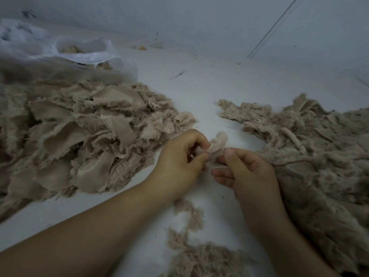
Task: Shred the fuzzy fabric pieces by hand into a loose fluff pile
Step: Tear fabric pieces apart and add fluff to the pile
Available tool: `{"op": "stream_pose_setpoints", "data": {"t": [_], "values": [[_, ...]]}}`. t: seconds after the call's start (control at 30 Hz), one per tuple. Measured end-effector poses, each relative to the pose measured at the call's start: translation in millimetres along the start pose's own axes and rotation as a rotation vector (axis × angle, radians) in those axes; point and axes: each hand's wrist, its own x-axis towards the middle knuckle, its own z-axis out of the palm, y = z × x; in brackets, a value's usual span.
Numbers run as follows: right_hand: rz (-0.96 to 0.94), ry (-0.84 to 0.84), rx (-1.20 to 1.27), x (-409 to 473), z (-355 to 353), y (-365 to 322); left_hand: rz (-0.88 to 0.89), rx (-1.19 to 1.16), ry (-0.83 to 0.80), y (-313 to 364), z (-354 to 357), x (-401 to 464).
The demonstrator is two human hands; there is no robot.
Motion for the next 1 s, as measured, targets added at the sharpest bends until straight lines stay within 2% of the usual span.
{"op": "stream_pose_setpoints", "data": {"t": [0.13,0.23,0.33,0.43,0.63,0.77,0.83,0.9,1.0], "values": [[-0.06,-0.03,-0.058,-2,0,1,0.288,0.226,-0.067,5,2,-6],[-0.05,-0.012,-0.012,1,-1,3,0.242,0.121,-0.102,10,2,-8],[-0.047,-0.041,-0.014,1,-1,3,0.069,-0.039,-0.064,10,0,-8],[-0.007,-0.075,-0.01,-2,-2,1,-0.022,0.007,-0.068,11,0,-7],[-0.049,0.014,-0.165,-4,-2,-3,0.018,0.094,-0.146,11,1,-9],[-0.115,0.034,-0.207,-5,0,-4,0.218,0.208,-0.116,13,3,-9],[-0.105,-0.015,-0.134,-5,0,-3,0.13,0.147,-0.055,12,2,-8],[-0.077,-0.091,-0.074,-4,0,-2,-0.047,0.024,-0.012,9,1,-5],[-0.049,-0.098,-0.031,-2,0,-1,-0.228,-0.154,0.015,8,-3,-2]]}}
